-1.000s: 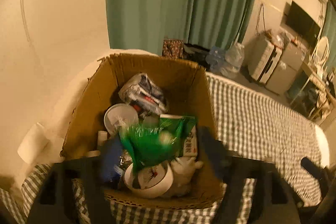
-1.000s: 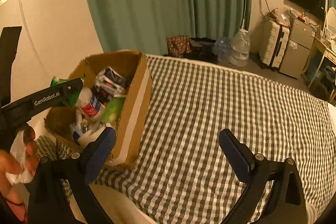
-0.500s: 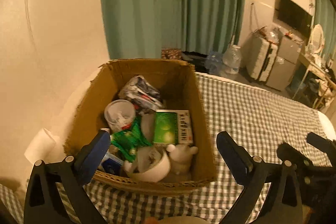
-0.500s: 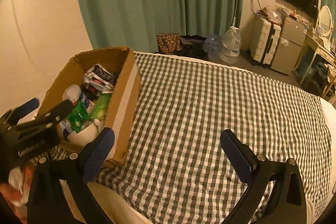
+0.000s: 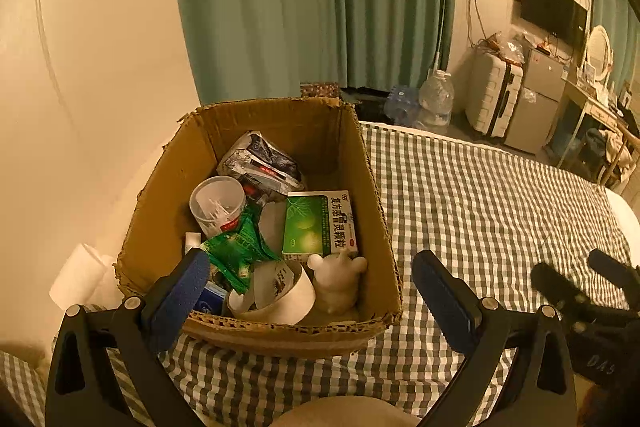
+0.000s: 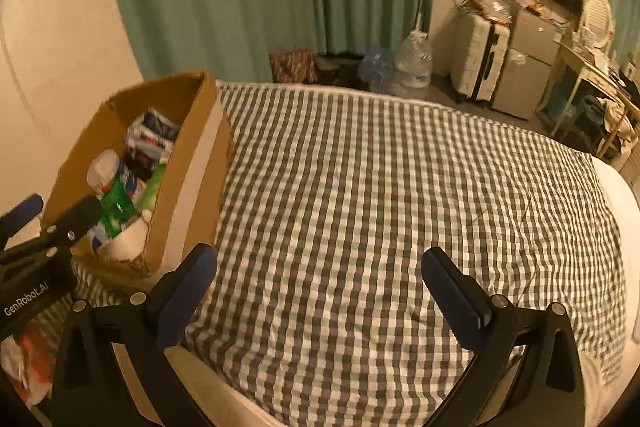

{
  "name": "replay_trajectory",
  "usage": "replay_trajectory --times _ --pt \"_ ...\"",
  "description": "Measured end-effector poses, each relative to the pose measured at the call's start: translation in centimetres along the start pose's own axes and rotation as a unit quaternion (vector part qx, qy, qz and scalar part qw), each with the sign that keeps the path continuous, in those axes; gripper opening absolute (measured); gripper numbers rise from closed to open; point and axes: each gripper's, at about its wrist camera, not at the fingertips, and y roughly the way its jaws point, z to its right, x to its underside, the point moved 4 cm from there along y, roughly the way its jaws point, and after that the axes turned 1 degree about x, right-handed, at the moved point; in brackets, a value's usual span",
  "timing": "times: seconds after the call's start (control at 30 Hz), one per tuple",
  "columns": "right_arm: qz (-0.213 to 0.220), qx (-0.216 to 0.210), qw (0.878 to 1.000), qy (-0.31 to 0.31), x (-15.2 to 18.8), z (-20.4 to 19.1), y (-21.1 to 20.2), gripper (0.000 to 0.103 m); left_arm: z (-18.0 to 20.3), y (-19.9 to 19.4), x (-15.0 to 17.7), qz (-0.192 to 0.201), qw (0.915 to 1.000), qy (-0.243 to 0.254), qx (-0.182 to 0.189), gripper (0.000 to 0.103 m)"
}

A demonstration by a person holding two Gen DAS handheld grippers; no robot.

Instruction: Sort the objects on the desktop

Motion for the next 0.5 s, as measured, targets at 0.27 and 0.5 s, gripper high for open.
replay_trajectory --times 0.27,0.5 --pt "0.032 0.021 0.999 0.036 -0.7 1.7 -1.2 0.103 0.7 0.4 0.5 -0.007 0.9999 0.013 0.0 0.103" --pt "0.02 0.026 0.999 0.039 -0.3 2.2 -0.9 0.103 0.6 0.2 0.7 0.001 1.0 0.006 0.004 0.103"
